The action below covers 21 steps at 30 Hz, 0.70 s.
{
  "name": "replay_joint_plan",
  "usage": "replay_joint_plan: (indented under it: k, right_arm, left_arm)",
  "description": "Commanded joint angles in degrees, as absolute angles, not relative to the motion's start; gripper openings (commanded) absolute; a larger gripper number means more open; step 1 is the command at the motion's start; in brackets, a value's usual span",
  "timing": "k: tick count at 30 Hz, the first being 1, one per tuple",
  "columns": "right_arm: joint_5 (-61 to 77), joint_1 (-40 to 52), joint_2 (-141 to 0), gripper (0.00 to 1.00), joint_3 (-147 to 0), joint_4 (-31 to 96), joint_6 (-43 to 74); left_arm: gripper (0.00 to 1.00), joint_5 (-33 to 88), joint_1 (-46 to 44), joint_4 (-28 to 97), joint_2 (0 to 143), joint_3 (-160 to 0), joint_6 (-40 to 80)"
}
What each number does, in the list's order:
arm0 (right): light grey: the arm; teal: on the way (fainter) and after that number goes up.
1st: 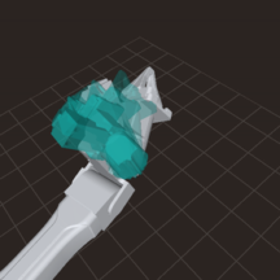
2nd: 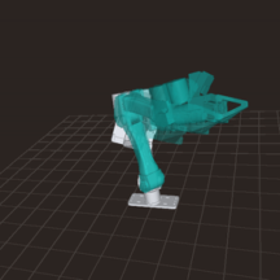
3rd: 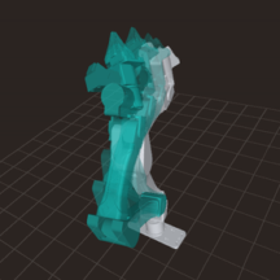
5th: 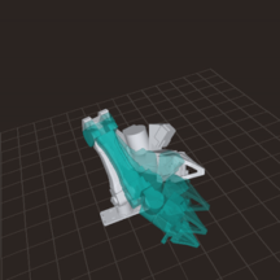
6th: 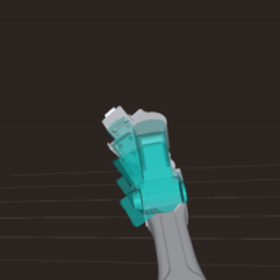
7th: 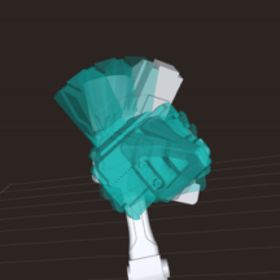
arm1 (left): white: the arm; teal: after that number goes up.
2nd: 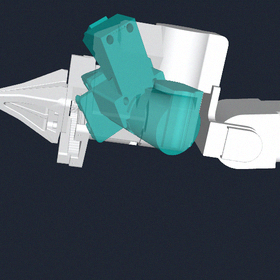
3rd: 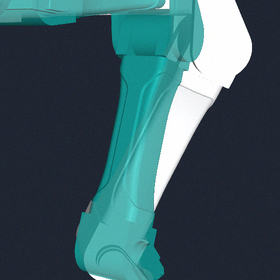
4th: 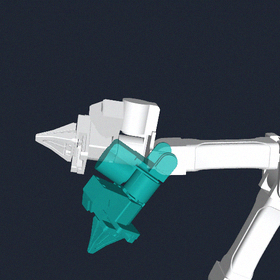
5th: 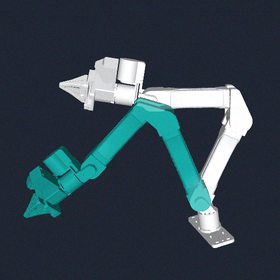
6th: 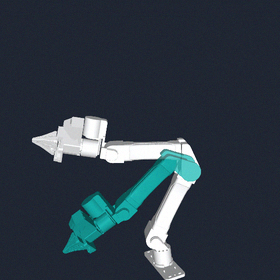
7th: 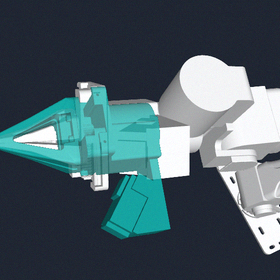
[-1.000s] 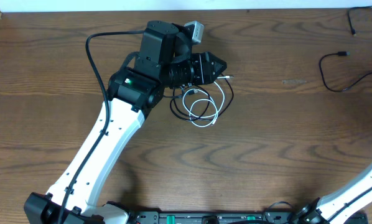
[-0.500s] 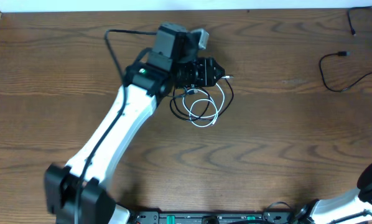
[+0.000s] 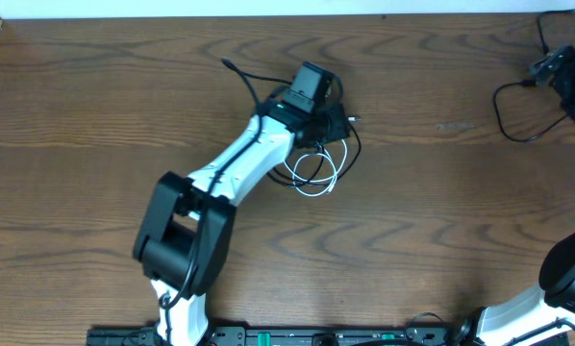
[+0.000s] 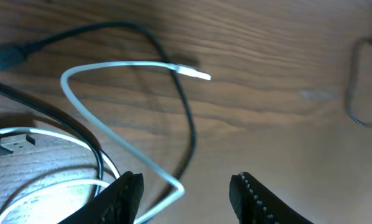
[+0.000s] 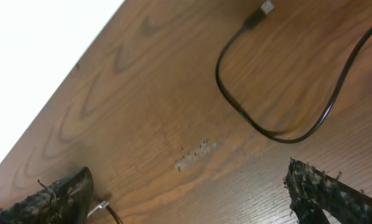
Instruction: Untangle cables
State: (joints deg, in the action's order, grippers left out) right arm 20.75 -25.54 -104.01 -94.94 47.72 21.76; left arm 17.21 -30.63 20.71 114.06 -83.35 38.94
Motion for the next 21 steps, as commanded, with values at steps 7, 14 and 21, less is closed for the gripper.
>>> replay_joint_plan:
  k: [7, 14, 21]
  right_arm:
    - [20.95, -24.29, -104.62, 0.95, -89.80, 47.57, 20.49]
    - [21.58, -24.25, -104.62, 0.91, -87.00, 48.14, 19.84]
    - [26.41, -22.92, -104.62, 0.93, -86.83, 49.50, 14.41]
  left_arm:
    - [0.08, 9.32, -33.34, 18.68, 118.67, -83.31, 42.24]
    - [0.07, 11.53, -33.26, 17.63, 112.81, -83.61, 36.88]
    - [0.08, 19.25, -33.36, 17.85, 95.31, -83.61, 30.61]
